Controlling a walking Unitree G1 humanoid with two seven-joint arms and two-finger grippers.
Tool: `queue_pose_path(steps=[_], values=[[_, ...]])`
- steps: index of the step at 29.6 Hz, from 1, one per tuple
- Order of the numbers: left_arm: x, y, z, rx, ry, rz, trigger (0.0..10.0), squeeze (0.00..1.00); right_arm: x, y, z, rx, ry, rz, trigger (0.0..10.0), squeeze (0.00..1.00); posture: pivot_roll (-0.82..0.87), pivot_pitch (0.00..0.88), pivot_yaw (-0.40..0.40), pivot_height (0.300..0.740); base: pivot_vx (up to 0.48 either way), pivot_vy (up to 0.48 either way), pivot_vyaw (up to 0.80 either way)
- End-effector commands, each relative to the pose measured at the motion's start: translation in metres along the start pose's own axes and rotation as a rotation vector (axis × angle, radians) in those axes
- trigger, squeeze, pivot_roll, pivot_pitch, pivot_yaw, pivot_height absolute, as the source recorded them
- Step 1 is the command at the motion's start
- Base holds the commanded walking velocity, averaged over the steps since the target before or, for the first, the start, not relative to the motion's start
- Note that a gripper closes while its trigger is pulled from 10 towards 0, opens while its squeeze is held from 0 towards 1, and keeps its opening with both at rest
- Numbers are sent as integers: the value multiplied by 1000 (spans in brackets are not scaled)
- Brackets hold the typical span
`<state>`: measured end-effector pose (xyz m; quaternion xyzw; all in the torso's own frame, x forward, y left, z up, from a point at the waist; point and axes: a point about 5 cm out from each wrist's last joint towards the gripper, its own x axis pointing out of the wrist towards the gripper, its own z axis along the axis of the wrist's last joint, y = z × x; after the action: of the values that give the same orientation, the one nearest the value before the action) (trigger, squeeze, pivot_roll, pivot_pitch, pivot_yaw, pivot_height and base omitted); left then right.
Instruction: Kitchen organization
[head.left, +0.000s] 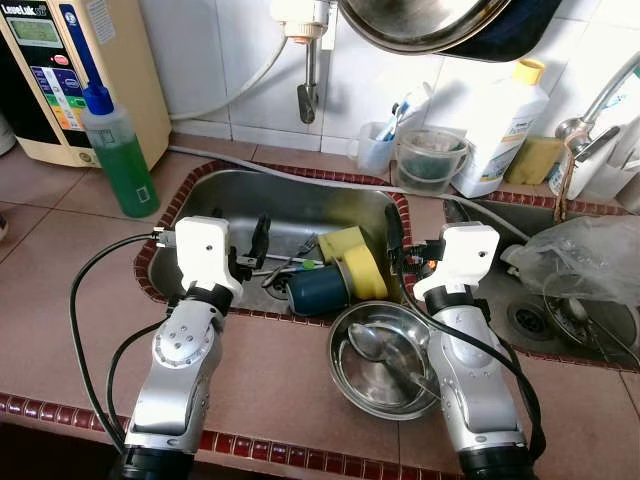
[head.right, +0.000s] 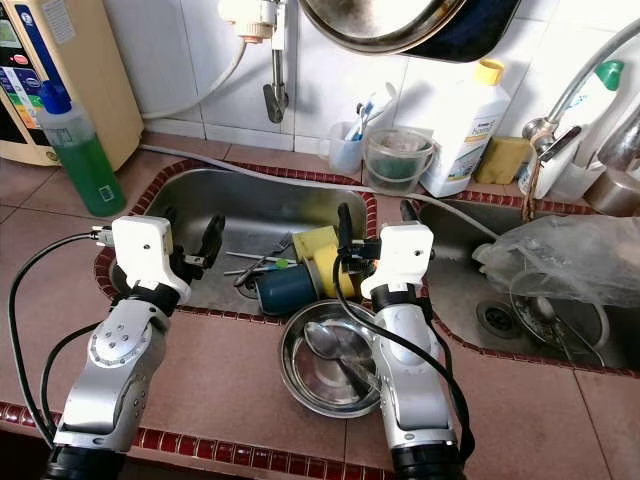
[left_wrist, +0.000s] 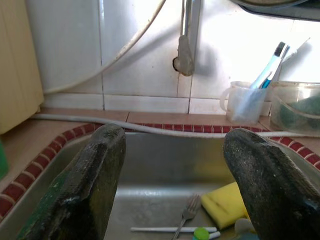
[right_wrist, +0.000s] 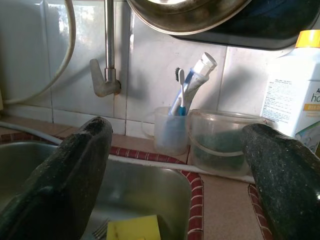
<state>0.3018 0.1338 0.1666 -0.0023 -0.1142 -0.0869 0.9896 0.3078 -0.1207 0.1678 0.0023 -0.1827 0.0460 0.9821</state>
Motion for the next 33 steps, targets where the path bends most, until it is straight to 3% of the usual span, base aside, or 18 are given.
queue_pose_path(steps=[1, 19, 33], values=[[-1, -1, 2, -5, -3, -10, 10000, 0, 0, -1, 0, -5, 3, -3, 10000, 0, 5, 48, -17, 740, -281, 0, 0], [-1, -3, 2, -6, -2, -25, 10000, 0, -1, 0, -2, -8, 9, 7, 10000, 0, 1, 47, -15, 740, -306, 0, 0], [-1, -3, 3, -4, -8, -32, 10000, 0, -2, -1, -3, -14, 17, 1, 10000, 0, 1, 66, -17, 740, 0, 0, 0]])
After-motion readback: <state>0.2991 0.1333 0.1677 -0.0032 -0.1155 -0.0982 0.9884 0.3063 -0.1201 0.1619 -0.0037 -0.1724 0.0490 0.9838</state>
